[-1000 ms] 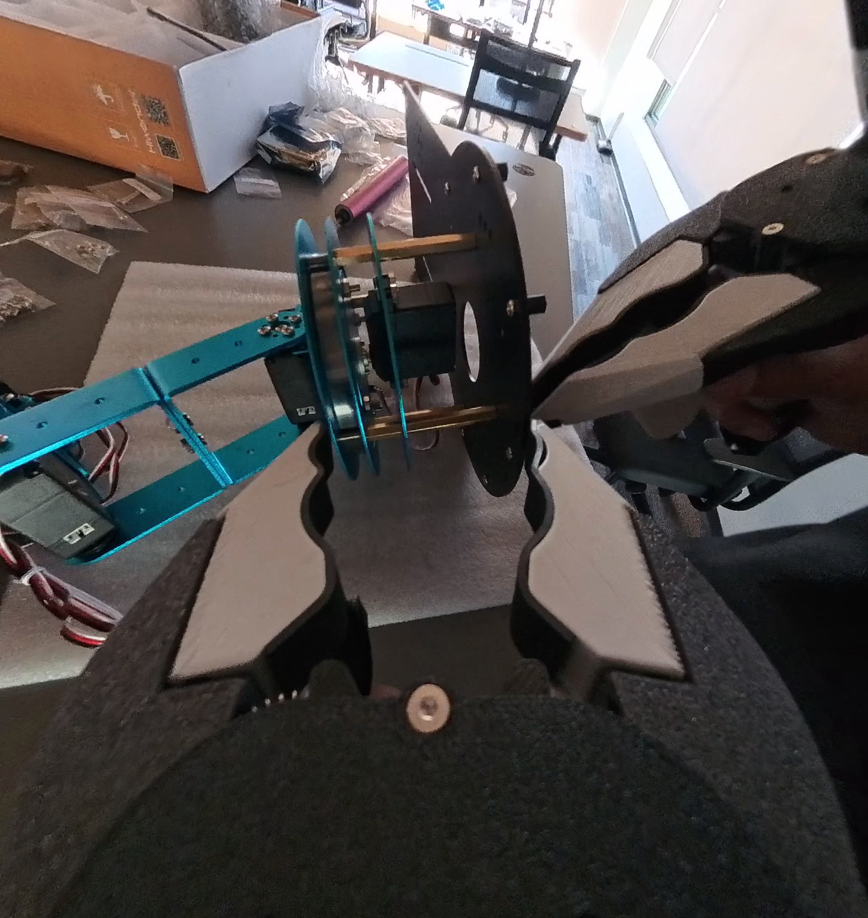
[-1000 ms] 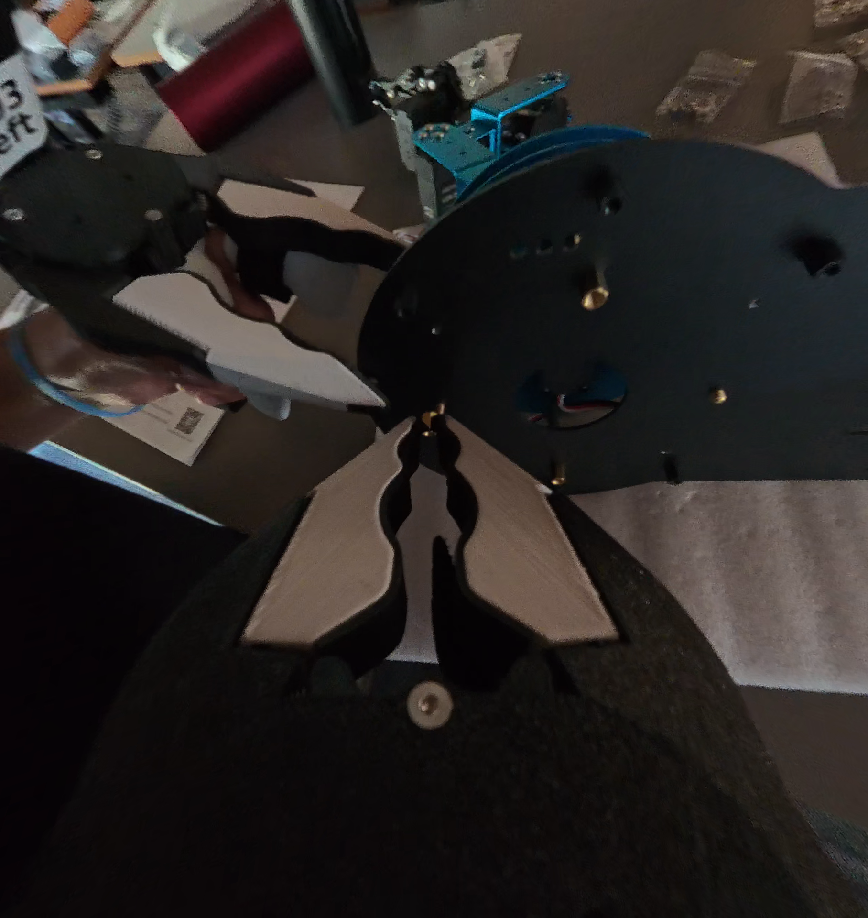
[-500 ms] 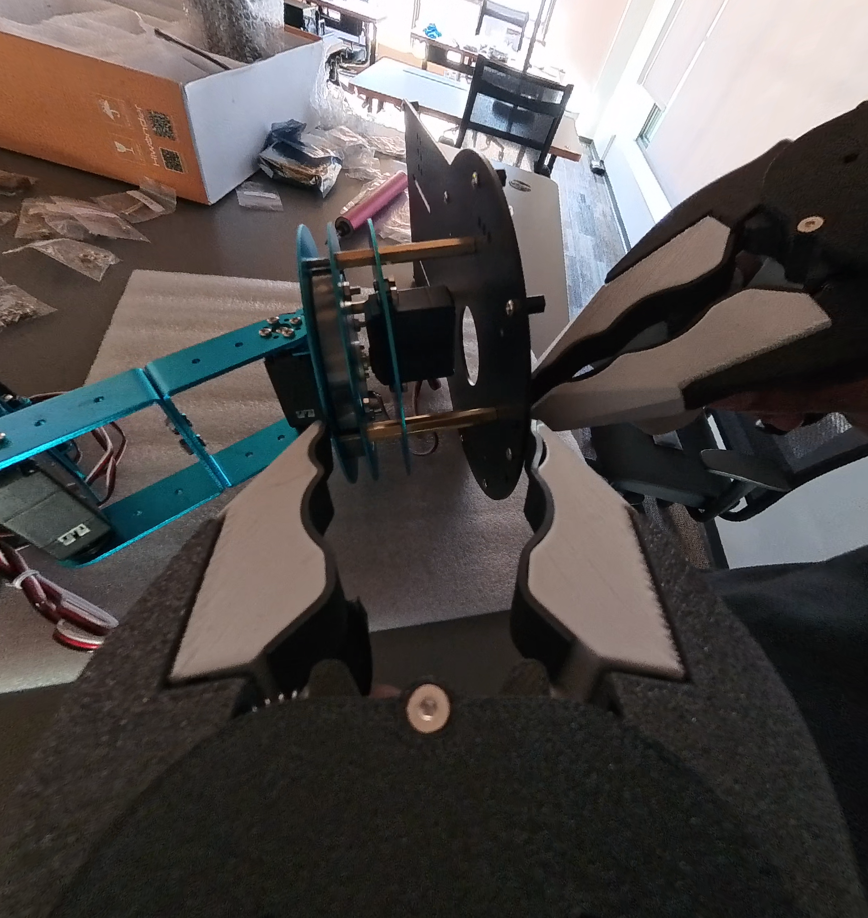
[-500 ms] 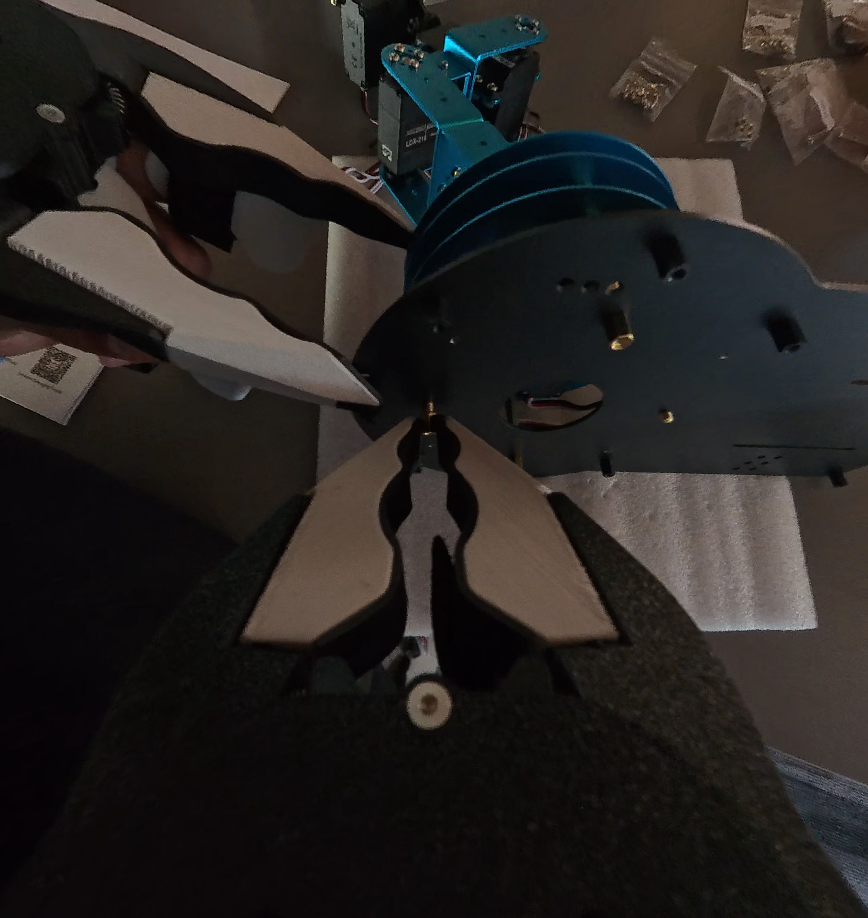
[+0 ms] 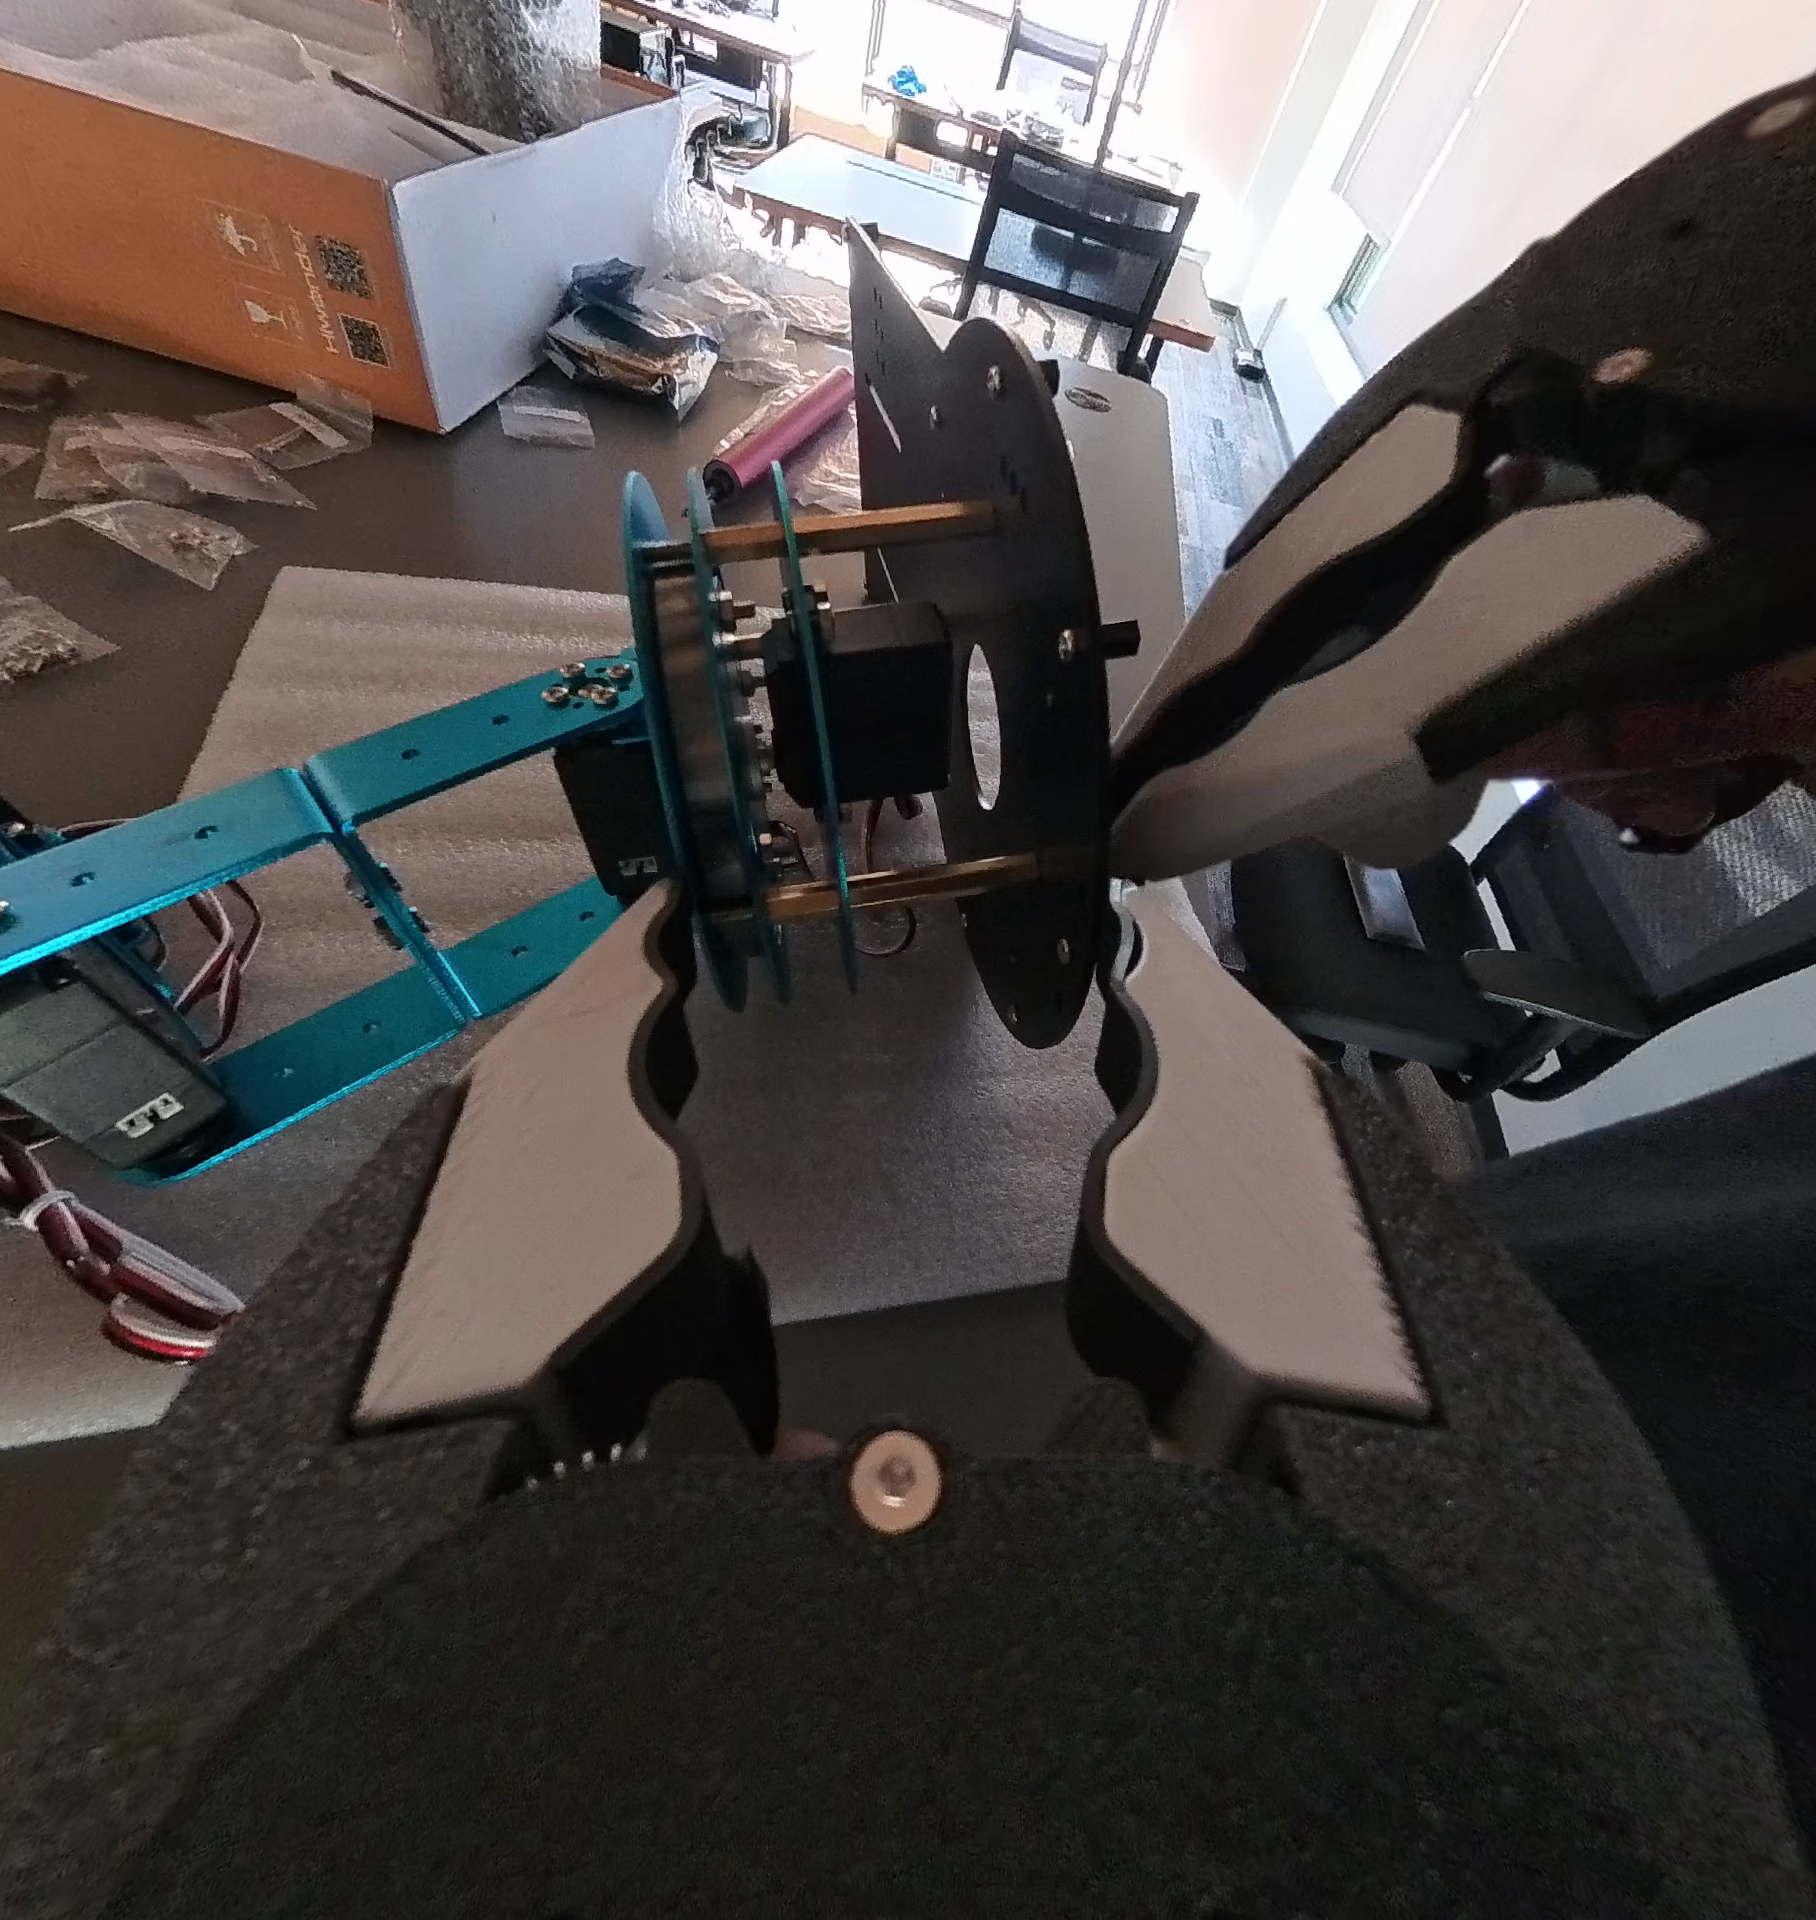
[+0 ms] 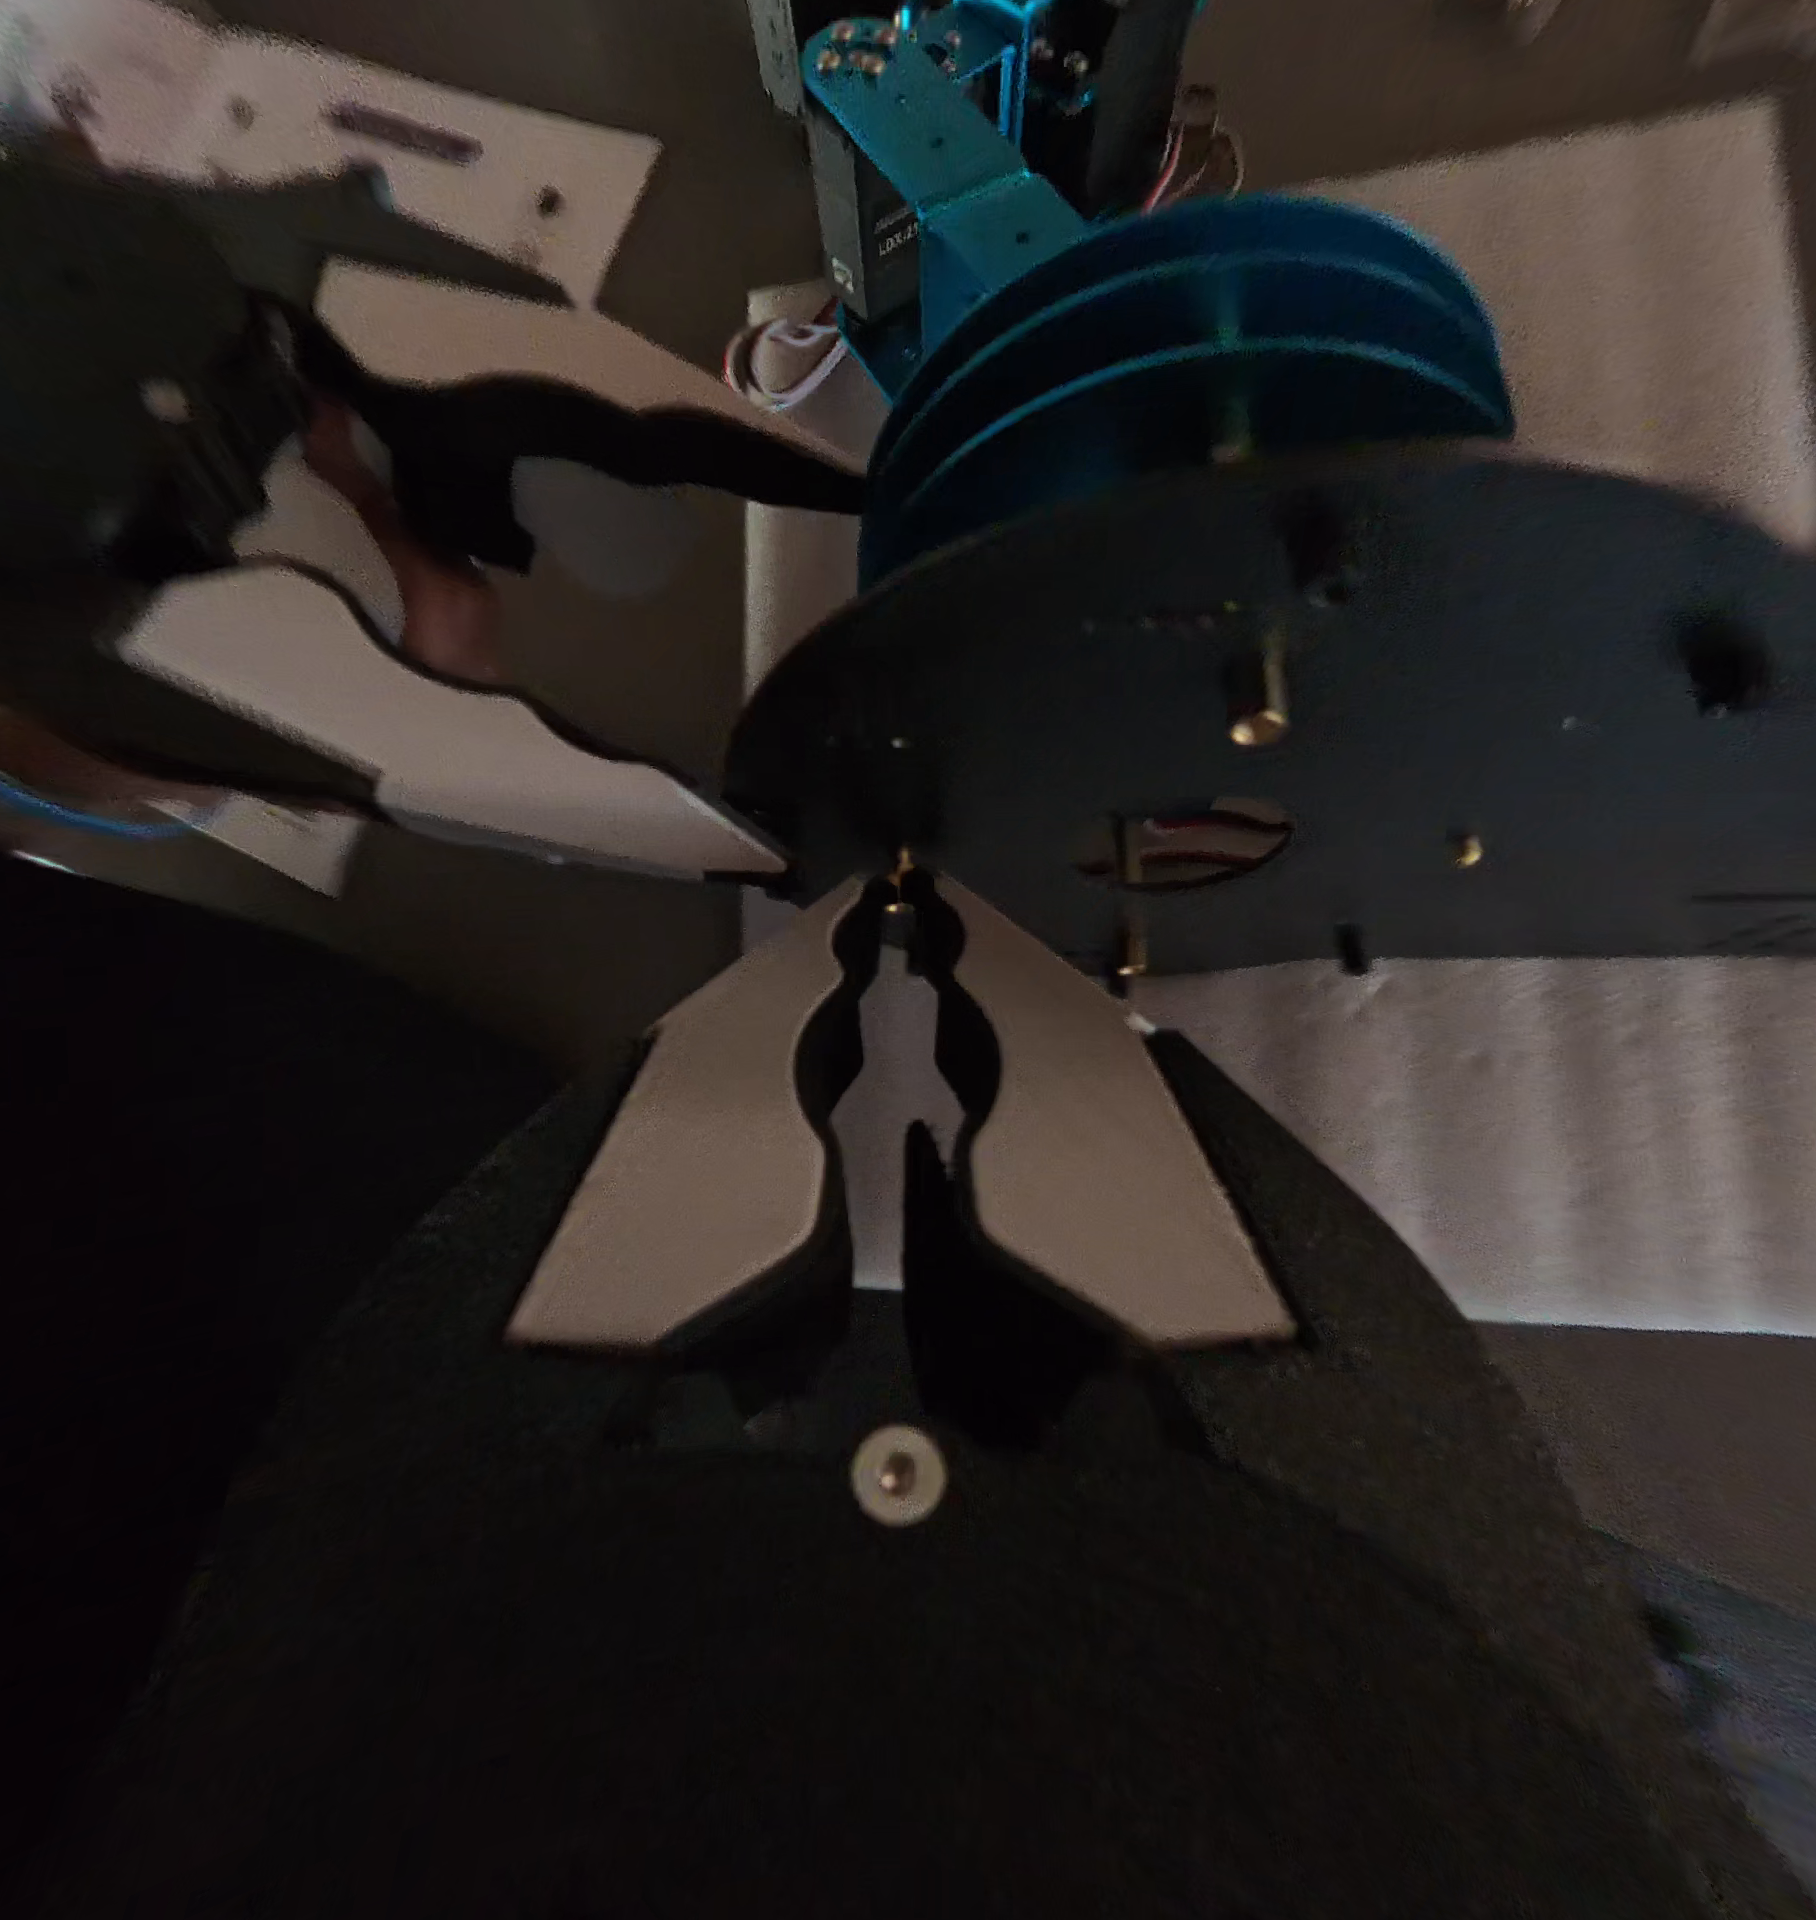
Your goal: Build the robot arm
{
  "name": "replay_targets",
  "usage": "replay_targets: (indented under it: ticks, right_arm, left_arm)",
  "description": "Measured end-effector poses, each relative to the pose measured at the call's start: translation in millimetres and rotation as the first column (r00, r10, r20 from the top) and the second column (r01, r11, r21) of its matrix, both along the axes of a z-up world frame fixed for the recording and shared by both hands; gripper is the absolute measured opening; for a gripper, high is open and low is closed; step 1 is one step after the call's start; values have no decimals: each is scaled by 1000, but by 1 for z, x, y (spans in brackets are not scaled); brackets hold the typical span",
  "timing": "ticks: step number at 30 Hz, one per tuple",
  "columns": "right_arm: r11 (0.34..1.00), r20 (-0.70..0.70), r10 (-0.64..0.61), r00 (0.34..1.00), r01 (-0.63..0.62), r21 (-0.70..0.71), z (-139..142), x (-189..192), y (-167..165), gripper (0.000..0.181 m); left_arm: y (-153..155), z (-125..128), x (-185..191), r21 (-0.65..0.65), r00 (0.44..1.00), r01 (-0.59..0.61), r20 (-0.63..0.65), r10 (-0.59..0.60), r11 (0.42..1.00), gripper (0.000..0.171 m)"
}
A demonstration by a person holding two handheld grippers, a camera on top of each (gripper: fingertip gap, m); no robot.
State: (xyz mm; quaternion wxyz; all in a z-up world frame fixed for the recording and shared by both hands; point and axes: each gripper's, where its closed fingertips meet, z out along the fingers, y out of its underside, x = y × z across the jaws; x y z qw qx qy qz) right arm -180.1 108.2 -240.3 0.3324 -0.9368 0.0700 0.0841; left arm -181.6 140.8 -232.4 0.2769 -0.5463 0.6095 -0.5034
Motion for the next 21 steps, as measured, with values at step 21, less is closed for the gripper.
replay_targets:
  ticks: [21]
  right_arm:
    - [981, -440, -127, 889, 179, 78, 9, 24, -5, 12]
  left_arm:
    - [0, 0, 0, 4, 1000, 2, 0, -2, 1000, 77]
